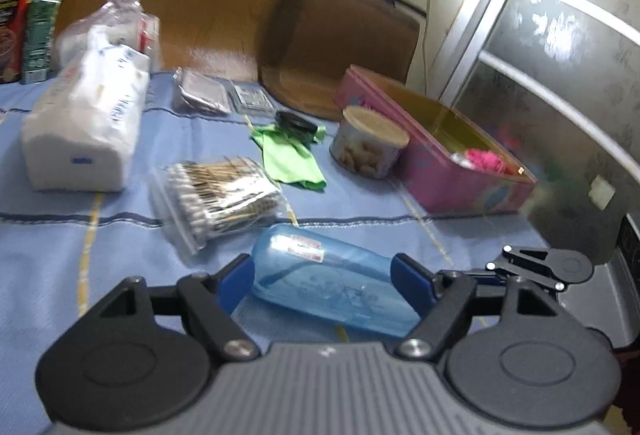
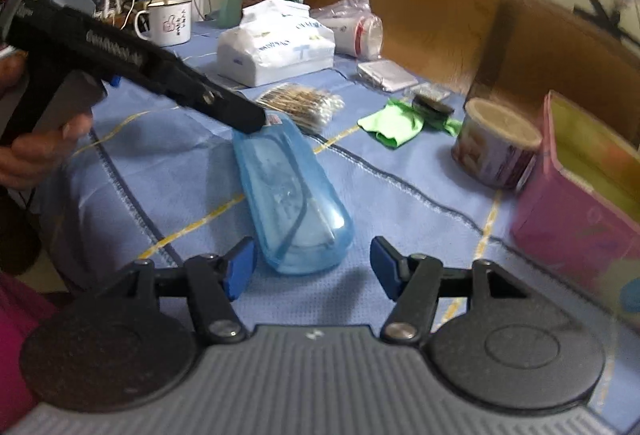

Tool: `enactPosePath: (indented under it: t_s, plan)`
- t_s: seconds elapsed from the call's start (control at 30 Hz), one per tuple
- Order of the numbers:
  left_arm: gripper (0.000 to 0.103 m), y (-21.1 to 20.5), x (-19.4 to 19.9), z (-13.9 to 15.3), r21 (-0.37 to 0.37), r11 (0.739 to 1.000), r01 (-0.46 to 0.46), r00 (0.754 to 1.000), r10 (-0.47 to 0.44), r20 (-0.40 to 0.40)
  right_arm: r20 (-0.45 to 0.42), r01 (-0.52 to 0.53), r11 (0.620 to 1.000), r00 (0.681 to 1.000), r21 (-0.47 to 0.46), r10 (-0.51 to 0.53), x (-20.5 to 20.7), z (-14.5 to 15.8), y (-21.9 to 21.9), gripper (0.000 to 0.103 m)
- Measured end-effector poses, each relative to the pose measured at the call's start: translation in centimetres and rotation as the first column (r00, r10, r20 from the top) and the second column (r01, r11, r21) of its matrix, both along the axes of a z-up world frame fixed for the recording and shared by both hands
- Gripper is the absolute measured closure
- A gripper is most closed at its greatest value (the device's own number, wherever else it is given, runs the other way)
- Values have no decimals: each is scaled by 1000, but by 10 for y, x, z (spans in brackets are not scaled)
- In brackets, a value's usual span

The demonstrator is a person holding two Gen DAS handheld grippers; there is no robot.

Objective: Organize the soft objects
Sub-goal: 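Lift the blue case into the pink tin and open the right gripper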

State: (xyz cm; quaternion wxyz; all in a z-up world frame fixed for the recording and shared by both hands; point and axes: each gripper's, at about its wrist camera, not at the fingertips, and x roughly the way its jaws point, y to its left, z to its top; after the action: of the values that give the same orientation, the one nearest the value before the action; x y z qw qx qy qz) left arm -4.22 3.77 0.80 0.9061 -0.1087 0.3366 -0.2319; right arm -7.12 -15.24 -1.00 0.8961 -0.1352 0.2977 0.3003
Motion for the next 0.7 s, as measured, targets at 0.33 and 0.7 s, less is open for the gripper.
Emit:
enactPosePath:
  t_s: [0.33, 0.7]
  plan:
    - [52, -65, 15, 30, 36, 981, 190, 981, -191, 36, 76, 66, 986, 994, 154, -79, -10, 15, -30, 48]
    - [23, -74, 33, 8, -75, 993, 90, 973, -104, -205, 38, 165, 975, 984, 151, -173, -33, -21, -50, 46]
